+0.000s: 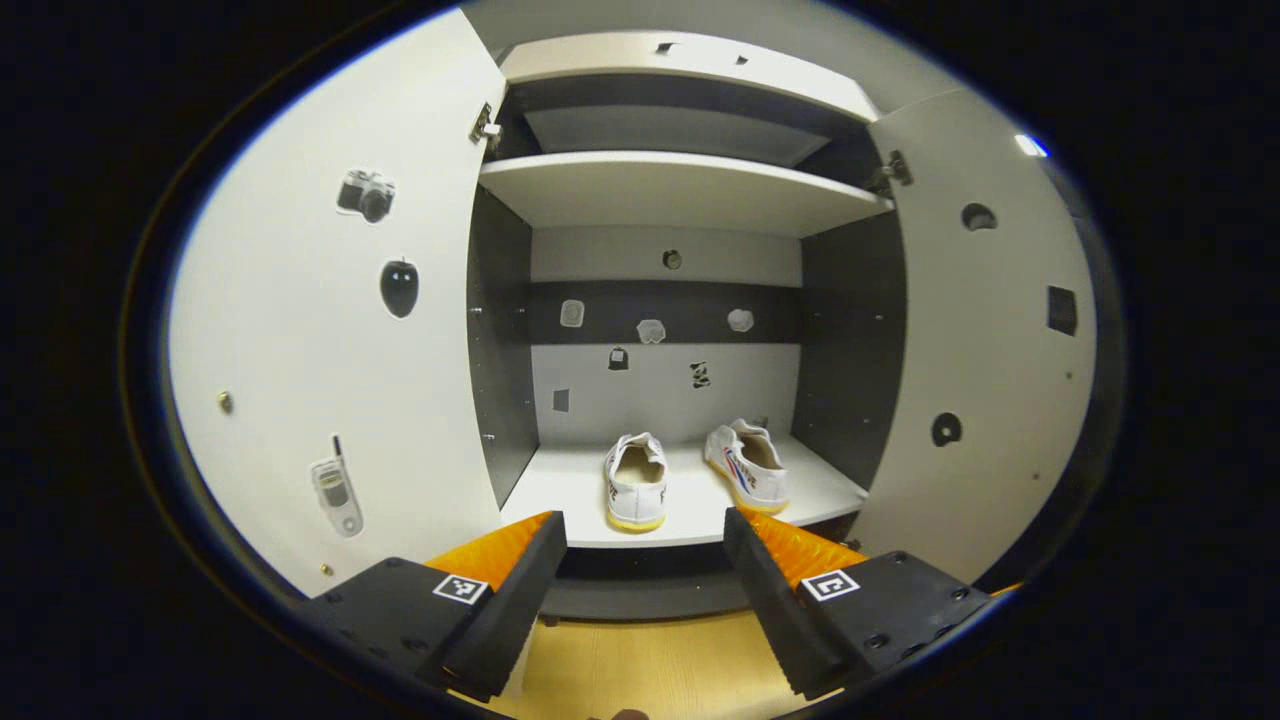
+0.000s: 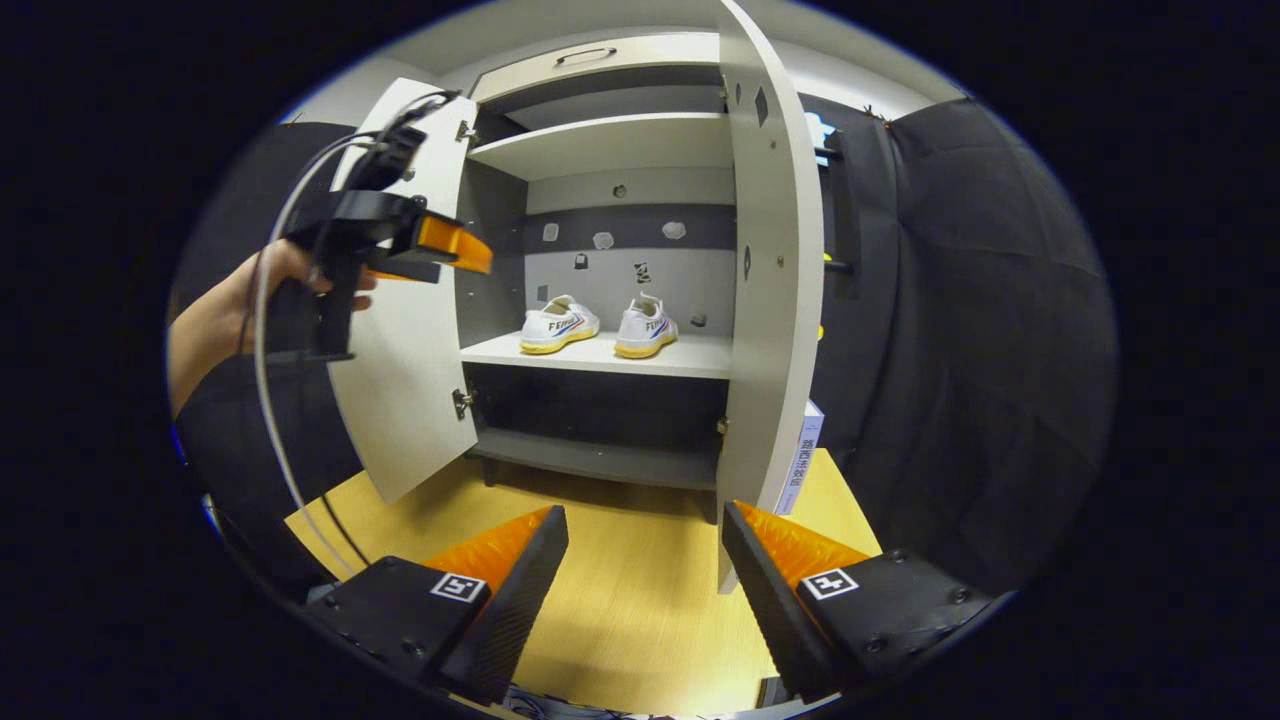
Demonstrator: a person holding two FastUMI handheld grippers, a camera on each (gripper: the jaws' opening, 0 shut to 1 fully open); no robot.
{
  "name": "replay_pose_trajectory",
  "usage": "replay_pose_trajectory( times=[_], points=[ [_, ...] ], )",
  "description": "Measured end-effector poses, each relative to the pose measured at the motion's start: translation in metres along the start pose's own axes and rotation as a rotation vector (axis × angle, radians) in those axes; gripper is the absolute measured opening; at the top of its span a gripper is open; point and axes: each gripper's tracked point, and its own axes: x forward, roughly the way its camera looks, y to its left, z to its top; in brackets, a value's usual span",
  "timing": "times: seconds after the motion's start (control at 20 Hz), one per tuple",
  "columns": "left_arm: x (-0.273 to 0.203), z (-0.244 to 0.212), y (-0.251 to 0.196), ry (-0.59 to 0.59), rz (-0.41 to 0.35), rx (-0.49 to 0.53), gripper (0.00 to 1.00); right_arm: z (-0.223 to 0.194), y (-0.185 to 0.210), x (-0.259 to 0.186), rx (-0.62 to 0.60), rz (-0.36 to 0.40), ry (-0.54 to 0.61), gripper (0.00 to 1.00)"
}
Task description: Grab one shoe with the right hand and put it into the shoe cabinet, grab the other shoe with the left hand and put it into the shoe cabinet; then close the right door with the right hand and the left door with the left hand.
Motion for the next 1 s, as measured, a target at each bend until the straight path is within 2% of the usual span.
replay_pose_trajectory(
  times=[0.1, 0.3, 0.45, 0.6, 0.75, 1.0],
  points=[
    [-0.034, -0.005, 0.002, -0.033, -0.009, 0.009, 0.97, 0.011, -0.002, -0.005, 0.001, -0.055, -0.022, 0.98],
    [-0.094, -0.036, 0.011, -0.012, -0.026, -0.091, 0.97, 0.036, -0.018, -0.017, 0.016, -0.157, -0.046, 0.98],
    [-0.115, -0.06, 0.034, -0.011, -0.005, -0.08, 0.98, 0.063, -0.054, -0.028, 0.033, -0.263, -0.064, 0.98],
    [-0.132, -0.082, 0.051, 0.012, 0.018, -0.075, 0.98, 0.099, -0.09, -0.034, 0.086, -0.333, -0.115, 0.98],
    [-0.142, -0.102, 0.06, 0.035, 0.025, -0.079, 0.95, 0.136, -0.127, -0.036, 0.044, -0.402, -0.181, 0.98],
    [-0.153, -0.125, 0.063, 0.084, 0.046, -0.096, 0.95, 0.176, -0.17, -0.02, 0.056, -0.428, -0.22, 0.98]
  ],
)
